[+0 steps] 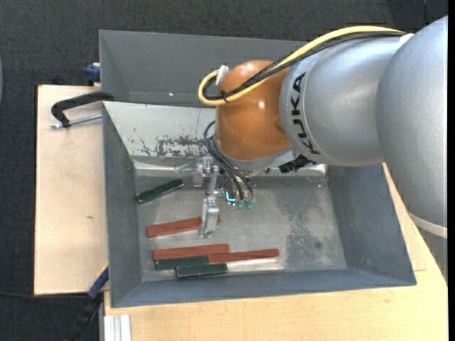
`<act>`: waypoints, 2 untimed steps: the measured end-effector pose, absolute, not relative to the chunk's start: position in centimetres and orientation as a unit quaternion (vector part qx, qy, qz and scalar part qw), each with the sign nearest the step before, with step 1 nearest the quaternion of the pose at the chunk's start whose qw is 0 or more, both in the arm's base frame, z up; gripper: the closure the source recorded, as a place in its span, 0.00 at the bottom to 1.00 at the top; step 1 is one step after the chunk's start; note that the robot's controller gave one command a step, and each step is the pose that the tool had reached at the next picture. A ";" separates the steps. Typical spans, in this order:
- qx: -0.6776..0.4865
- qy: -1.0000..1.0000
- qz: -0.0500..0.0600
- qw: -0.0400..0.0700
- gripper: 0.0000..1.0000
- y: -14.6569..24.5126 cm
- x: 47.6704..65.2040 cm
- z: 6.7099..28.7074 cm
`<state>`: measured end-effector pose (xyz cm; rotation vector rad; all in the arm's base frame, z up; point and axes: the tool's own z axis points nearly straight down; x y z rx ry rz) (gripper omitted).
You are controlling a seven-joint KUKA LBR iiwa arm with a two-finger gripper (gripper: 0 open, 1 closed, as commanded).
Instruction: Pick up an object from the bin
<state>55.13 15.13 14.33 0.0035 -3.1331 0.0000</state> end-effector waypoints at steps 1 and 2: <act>0.000 -1.000 -0.001 0.000 0.00 15.1 55.3 14.8; 0.008 -1.000 -0.001 -0.002 0.00 17.8 54.4 11.5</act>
Offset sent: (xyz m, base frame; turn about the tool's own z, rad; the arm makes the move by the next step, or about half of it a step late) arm -0.0161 0.0416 -0.0491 -0.0235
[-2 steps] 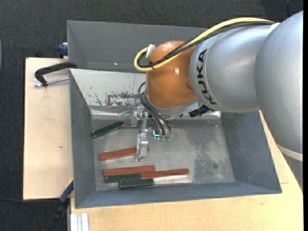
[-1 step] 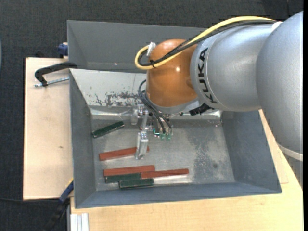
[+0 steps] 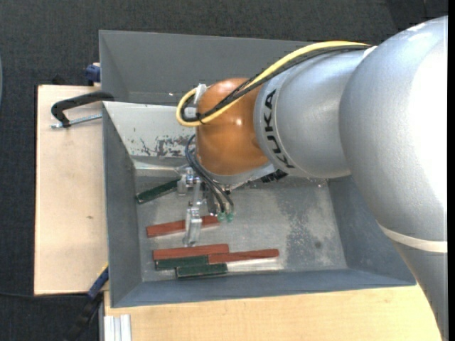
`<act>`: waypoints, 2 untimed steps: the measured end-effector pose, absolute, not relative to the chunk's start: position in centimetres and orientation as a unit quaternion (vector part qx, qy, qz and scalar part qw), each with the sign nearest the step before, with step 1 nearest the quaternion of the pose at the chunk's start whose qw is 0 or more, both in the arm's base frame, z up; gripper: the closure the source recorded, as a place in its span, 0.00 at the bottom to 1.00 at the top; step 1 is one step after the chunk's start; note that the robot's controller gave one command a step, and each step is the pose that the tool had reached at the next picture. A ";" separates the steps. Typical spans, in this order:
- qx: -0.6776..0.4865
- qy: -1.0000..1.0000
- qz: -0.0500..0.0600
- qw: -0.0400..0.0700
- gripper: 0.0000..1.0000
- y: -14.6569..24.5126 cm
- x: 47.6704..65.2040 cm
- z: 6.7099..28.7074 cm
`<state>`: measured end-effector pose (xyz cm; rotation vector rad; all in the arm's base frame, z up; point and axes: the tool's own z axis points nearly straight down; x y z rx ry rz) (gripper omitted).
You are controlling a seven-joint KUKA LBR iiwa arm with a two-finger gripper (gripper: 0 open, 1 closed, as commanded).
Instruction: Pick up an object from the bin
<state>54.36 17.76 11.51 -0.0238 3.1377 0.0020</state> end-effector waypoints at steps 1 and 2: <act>0.030 1.000 0.001 0.001 0.00 20.7 54.3 8.7; -0.047 0.999 0.001 0.001 1.00 18.6 49.8 7.4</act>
Offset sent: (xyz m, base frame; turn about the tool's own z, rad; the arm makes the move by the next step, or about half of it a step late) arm -0.0476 0.0068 -0.0451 -0.0800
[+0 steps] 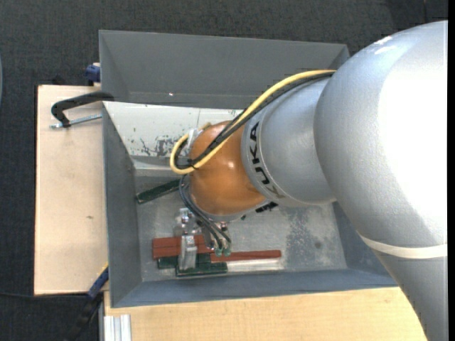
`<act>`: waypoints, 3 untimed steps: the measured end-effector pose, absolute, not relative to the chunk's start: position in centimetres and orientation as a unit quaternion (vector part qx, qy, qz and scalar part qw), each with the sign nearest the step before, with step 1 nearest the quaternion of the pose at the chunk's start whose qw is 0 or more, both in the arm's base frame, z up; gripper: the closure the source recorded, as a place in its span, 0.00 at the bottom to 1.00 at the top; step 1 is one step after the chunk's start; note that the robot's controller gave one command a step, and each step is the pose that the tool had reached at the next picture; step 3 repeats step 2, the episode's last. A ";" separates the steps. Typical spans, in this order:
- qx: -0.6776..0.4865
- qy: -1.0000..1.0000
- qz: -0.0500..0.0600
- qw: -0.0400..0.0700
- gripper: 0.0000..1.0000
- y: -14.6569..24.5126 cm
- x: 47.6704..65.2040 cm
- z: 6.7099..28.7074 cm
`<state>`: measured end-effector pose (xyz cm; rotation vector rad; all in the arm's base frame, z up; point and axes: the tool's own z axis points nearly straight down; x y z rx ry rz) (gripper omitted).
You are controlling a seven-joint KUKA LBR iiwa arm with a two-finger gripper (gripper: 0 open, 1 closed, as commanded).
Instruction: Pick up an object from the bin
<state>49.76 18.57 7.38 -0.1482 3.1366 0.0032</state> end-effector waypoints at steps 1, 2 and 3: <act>-0.047 0.999 0.001 0.001 1.00 18.6 49.8 7.4; -0.025 1.000 0.001 0.002 1.00 16.1 50.7 22.1; -0.025 1.000 0.001 0.002 1.00 16.1 50.7 22.1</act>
Offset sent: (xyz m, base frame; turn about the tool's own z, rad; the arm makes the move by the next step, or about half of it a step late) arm 0.0085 -0.0259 0.1463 0.0440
